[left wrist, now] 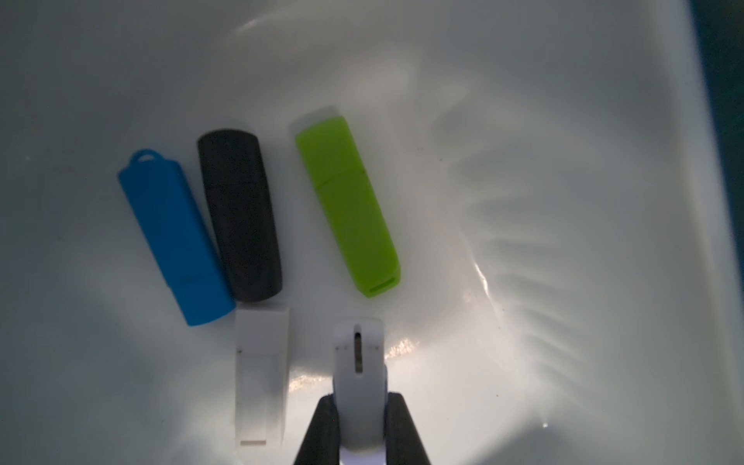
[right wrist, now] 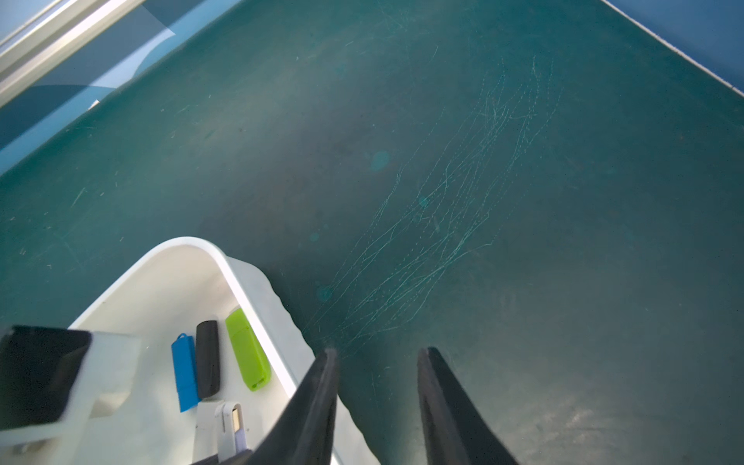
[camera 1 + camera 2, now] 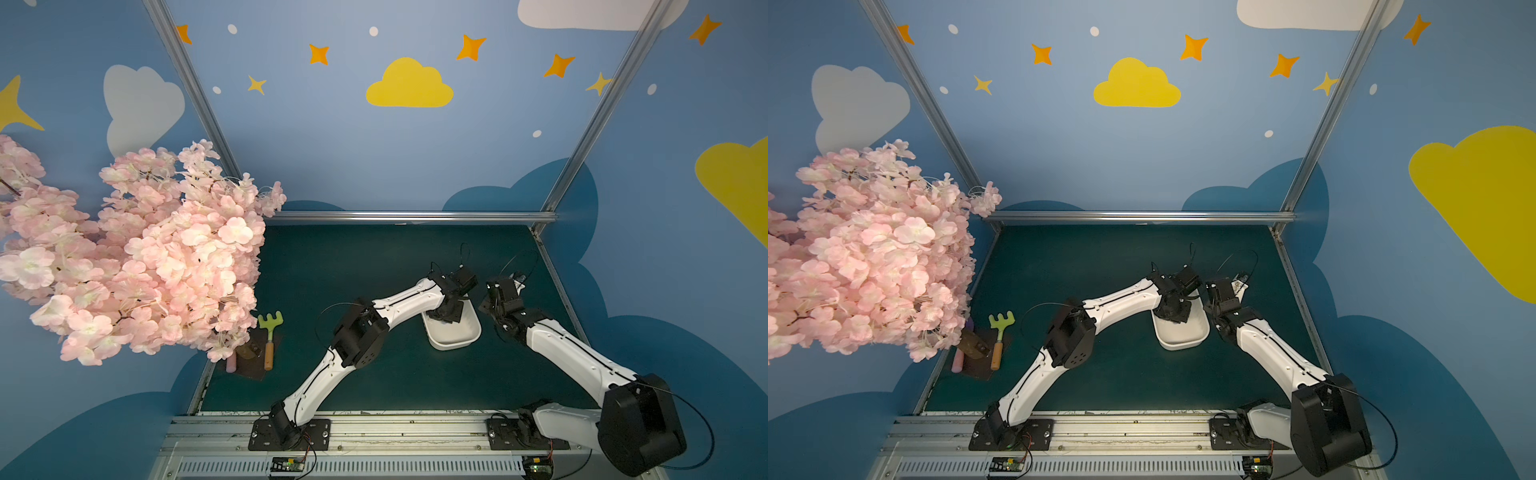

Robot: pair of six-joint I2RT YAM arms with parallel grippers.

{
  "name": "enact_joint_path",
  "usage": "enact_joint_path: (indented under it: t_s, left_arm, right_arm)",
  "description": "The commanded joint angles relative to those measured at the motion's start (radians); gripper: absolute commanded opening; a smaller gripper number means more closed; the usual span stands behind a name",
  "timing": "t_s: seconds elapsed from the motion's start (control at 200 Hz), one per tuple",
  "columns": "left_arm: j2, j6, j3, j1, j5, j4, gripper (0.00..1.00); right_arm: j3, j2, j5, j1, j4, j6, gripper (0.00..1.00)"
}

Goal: Put the usb flash drive into the storage box
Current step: Place the USB flash in the storage box.

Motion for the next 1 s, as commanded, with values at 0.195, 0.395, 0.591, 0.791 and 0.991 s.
enact_joint_path:
  t_s: [0.195, 0.395, 0.591, 0.791, 0.991]
  left_arm:
    - [0.035, 0.029, 0.030, 0.006, -0.032, -0.066, 0.27]
    - [-0.004, 0.041, 0.036, 0.000, -0.057, -0.063, 0.44]
    - [-0.109, 0.071, 0.047, -0.009, -0.052, -0.053, 0.48]
    - [-0.289, 0.097, 0.022, -0.014, -0.079, -0.075, 0.48]
    - [-0.606, 0.093, -0.262, -0.012, -0.247, -0.073, 0.51]
  right_arm:
    - [0.019, 0.022, -0.022, -0.006, 0.014, 0.008, 0.38]
    - [0.021, 0.022, -0.027, -0.007, 0.015, 0.006, 0.38]
    - [0.032, 0.012, -0.045, -0.007, 0.001, 0.004, 0.37]
    - [0.023, -0.014, -0.103, -0.007, 0.034, -0.039, 0.37]
    - [0.044, -0.026, -0.243, -0.003, 0.061, -0.202, 0.35]
